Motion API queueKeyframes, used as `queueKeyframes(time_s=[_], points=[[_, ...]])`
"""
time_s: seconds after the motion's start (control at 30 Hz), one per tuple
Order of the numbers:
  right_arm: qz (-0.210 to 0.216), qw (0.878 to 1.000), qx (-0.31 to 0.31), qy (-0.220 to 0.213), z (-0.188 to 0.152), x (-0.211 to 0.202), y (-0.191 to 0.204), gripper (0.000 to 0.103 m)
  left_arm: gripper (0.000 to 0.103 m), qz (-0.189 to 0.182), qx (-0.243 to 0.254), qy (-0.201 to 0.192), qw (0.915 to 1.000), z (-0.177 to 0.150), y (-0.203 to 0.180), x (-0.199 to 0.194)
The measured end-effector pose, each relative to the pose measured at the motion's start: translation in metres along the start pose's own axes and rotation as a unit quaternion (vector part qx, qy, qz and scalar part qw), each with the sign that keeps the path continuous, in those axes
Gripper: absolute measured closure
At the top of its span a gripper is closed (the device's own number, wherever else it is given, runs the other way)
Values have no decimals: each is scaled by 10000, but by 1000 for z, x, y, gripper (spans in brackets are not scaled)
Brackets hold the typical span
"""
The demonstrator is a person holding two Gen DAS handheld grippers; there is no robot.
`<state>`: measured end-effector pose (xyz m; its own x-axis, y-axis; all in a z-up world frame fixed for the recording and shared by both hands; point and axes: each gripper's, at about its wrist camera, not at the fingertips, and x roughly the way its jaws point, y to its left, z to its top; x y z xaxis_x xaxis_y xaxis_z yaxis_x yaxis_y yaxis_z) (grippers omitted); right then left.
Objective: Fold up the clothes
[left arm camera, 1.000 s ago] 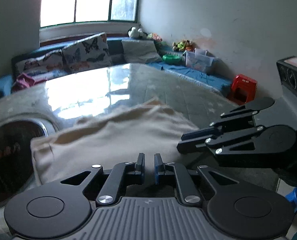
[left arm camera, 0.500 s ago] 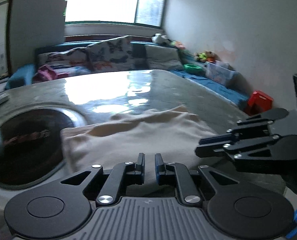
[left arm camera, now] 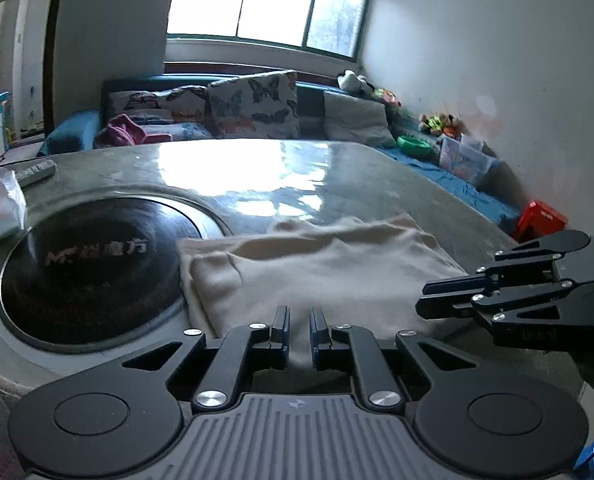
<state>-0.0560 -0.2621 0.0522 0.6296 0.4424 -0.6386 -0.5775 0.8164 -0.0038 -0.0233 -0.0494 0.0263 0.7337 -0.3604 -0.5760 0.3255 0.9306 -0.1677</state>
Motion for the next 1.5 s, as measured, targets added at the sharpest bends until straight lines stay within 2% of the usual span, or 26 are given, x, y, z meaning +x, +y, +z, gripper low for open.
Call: queueKeyframes(time_s=[0.2,0.3,0.5,0.63,0.8,1.0,1.23,1.33,1.5], points=[[45,9999,117,117,3,19,-5,91,91,118,-93,117,9998,-7,9,5],[79,9997,100,192,2,21,-7,91,90,91,-94,86,9999,3,9,4],[-16,9999,123,19,18,25,-17,91,90,18,-1,-16,10000,28,6,23],[-138,9997,219,40,24,40,-30,91,90,196,-52,191,9996,30,12,44],[-222,9987,419,203,22,53,-47,91,90,288,-131,252,9992,27,24,44],[-330,9981,521,63,32,53,-62,91,90,198,-177,244,9993,41,24,53],[-401,9969,658,143,40,72,-79,91,90,120,-29,346,9993,61,14,86],[-394,9967,679,202,38,77,-82,91,90,164,-21,472,9987,62,15,99],[-370,9970,675,102,41,73,-81,91,90,164,-46,465,9988,62,16,104]])
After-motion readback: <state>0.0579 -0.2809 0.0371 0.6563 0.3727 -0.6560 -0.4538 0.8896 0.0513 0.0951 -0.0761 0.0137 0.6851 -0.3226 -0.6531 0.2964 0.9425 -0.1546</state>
